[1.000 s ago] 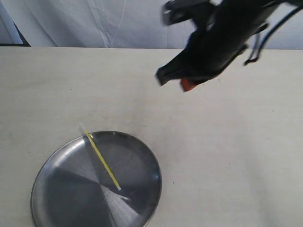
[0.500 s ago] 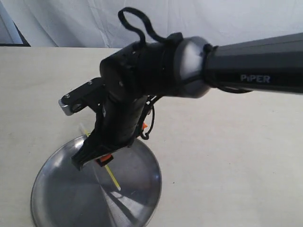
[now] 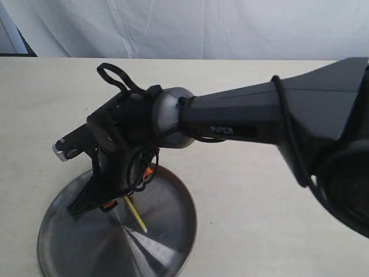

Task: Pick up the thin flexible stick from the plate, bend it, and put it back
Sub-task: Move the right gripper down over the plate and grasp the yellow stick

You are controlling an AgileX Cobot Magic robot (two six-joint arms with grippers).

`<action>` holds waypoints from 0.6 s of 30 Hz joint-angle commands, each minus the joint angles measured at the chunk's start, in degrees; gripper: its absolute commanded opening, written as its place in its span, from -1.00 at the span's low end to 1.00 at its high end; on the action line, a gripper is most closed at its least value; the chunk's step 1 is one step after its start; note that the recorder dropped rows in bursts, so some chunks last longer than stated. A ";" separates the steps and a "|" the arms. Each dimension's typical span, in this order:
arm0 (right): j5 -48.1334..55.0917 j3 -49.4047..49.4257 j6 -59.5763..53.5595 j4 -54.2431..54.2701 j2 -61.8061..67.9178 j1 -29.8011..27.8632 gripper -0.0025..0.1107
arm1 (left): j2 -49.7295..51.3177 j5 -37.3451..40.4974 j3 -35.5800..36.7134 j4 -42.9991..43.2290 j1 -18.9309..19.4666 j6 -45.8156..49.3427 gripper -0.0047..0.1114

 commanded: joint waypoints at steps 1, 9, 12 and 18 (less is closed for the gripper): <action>6.33 -4.09 2.58 -3.88 2.96 -0.04 -0.16 | -0.29 -0.28 0.13 0.49 0.06 -0.02 -0.91; 8.38 -4.77 5.73 -6.92 5.37 -0.04 -0.34 | -0.29 -0.28 0.13 0.49 0.06 -0.02 -0.91; 8.94 -4.77 2.57 -6.40 6.08 0.05 -0.96 | -0.29 -0.28 0.13 0.49 0.06 -0.02 -0.91; 9.81 -4.77 1.61 -6.03 4.59 0.05 -0.97 | -0.29 -0.28 0.13 0.49 0.06 -0.02 -0.91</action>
